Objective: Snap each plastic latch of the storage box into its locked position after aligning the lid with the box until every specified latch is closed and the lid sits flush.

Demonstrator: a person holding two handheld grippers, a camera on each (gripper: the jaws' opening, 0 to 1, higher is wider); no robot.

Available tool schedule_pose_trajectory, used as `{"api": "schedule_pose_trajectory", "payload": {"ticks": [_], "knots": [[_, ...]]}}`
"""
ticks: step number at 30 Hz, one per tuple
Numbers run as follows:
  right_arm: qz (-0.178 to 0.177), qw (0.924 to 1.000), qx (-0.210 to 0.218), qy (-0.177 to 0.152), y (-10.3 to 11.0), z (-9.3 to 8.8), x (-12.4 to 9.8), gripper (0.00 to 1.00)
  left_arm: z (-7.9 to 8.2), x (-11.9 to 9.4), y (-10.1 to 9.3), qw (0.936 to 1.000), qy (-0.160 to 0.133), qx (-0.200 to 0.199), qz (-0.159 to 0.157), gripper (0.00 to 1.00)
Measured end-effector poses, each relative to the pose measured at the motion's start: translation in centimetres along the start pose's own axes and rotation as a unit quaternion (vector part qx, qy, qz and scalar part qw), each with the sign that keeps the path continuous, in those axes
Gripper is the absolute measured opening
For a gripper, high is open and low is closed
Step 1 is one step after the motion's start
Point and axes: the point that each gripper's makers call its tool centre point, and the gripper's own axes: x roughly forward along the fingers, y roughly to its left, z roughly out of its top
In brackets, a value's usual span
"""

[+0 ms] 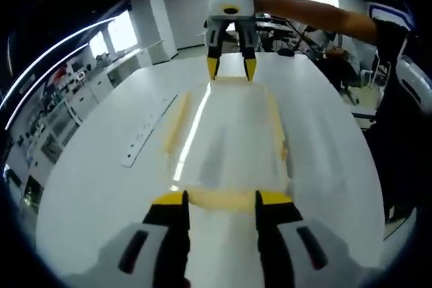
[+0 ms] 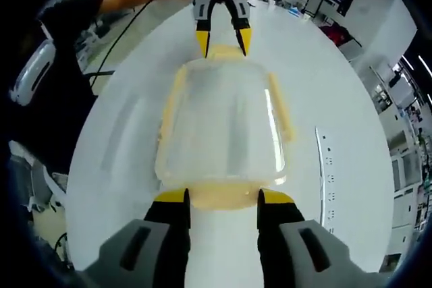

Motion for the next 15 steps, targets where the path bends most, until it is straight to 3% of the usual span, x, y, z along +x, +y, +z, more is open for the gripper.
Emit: {"api": "schedule_pose_trajectory", "payload": {"ticks": [10, 15], "knots": [[0.013, 0.9998, 0.011, -0.004, 1.6, -0.2, -0.5, 0.36, 0.5, 0.1, -1.5, 0.9997, -0.003, -0.011, -0.02, 0.37], [0.029, 0.9993, 0.021, 0.005, 3.3, -0.8, -0.3, 0.36, 0.3, 0.7, -2.9, 0.999, 0.0, -0.018, -0.041, 0.37]]}}
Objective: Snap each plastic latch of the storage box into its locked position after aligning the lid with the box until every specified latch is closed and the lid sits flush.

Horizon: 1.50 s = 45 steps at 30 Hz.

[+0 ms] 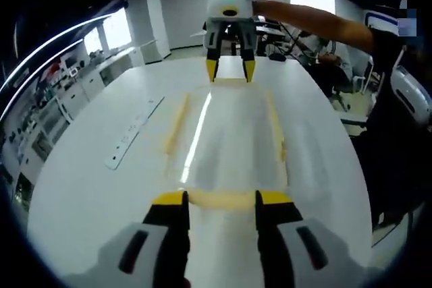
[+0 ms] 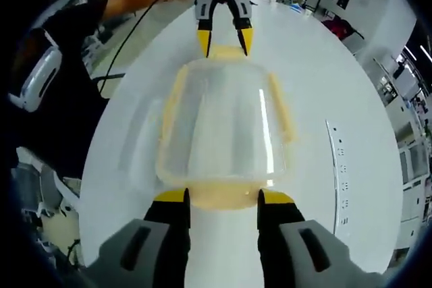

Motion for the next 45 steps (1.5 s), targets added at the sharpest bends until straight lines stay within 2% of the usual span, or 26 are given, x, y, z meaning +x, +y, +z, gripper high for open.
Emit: {"api": "schedule_pose_trajectory", "payload": {"ticks": [6, 20, 22, 34, 45], "knots": [[-0.002, 1.0, 0.003, 0.001, 1.2, -0.4, 0.2, 0.36, -0.3, 0.7, -1.3, 1.0, 0.001, 0.005, -0.005, 0.37], [-0.01, 0.9998, 0.012, -0.01, 3.8, -1.3, 0.9, 0.36, 0.0, 0.5, -3.0, 0.9998, -0.01, 0.005, -0.018, 0.37], [-0.008, 0.9998, 0.015, -0.012, 4.1, -1.4, 0.9, 0.36, -0.3, 0.9, -3.4, 0.9998, -0.004, 0.008, -0.02, 0.37], [-0.015, 0.9996, 0.02, -0.013, 4.7, -1.2, 1.1, 0.36, 0.0, 0.3, -3.5, 0.9997, -0.019, 0.015, -0.007, 0.37], [-0.009, 0.9997, 0.02, -0.012, 6.2, -1.4, 1.7, 0.37, -0.1, 0.2, -4.9, 0.9995, -0.022, 0.013, -0.017, 0.37]]}}
